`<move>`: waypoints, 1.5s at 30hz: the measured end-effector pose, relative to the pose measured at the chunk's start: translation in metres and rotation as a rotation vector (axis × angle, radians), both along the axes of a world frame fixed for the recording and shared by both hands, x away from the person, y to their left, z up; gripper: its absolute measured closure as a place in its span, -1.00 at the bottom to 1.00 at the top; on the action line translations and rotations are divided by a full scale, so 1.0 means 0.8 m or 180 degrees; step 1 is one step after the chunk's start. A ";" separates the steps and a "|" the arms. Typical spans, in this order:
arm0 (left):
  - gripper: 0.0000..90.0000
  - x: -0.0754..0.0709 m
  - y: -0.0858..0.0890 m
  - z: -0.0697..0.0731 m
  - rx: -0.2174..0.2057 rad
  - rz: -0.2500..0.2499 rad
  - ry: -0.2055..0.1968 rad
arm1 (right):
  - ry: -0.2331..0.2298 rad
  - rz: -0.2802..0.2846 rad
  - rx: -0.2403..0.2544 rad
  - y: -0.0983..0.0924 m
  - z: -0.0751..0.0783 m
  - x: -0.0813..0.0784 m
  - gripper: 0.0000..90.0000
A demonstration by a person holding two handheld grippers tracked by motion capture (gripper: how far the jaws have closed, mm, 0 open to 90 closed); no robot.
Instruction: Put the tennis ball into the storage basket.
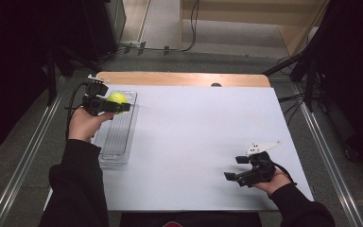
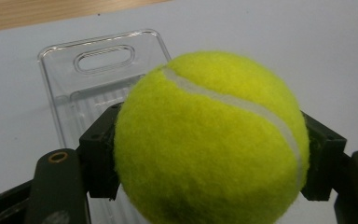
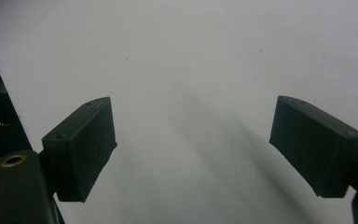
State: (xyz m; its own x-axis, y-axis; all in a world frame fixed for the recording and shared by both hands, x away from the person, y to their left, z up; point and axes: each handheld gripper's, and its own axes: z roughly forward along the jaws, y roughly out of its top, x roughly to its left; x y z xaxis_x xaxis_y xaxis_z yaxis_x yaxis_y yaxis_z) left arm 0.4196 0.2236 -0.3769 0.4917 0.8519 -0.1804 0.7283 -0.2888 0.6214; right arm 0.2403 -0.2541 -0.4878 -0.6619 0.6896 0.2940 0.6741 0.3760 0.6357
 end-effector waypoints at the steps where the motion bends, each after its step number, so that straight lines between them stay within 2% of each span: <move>1: -0.42 0.000 0.002 0.000 -0.0004 0.0019 -0.0006 | 0.0003 0.0006 -0.0004 0.000 0.000 0.000 -0.73; 6: -0.42 0.001 0.006 -0.001 0.0017 0.0098 -0.0032 | -0.0004 0.0009 -0.0004 0.000 0.000 0.000 -0.73; 20: -0.42 0.005 0.002 -0.010 0.0062 0.0161 -0.0056 | -0.0007 0.0007 -0.0003 -0.001 0.000 0.000 -0.73; 27: -0.42 0.007 0.004 -0.015 0.0043 0.0216 -0.0080 | -0.0006 -0.0001 -0.0003 -0.001 0.000 0.000 -0.73; 39: -0.42 0.011 0.005 -0.029 0.0077 0.0282 -0.0100 | -0.0004 0.0004 -0.0002 -0.001 0.000 0.000 -0.73; 45: -0.42 0.014 0.003 -0.039 0.0105 0.0294 -0.0064 | -0.0007 0.0005 -0.0004 -0.001 0.000 0.000 -0.73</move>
State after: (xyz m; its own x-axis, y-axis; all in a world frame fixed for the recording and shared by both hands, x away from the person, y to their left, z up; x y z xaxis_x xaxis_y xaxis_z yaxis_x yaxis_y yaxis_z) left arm 0.4308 0.2263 -0.4083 0.4141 0.8990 -0.1423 0.7402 -0.2416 0.6275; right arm 0.2399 -0.2550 -0.4876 -0.6636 0.6889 0.2917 0.6722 0.3778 0.6368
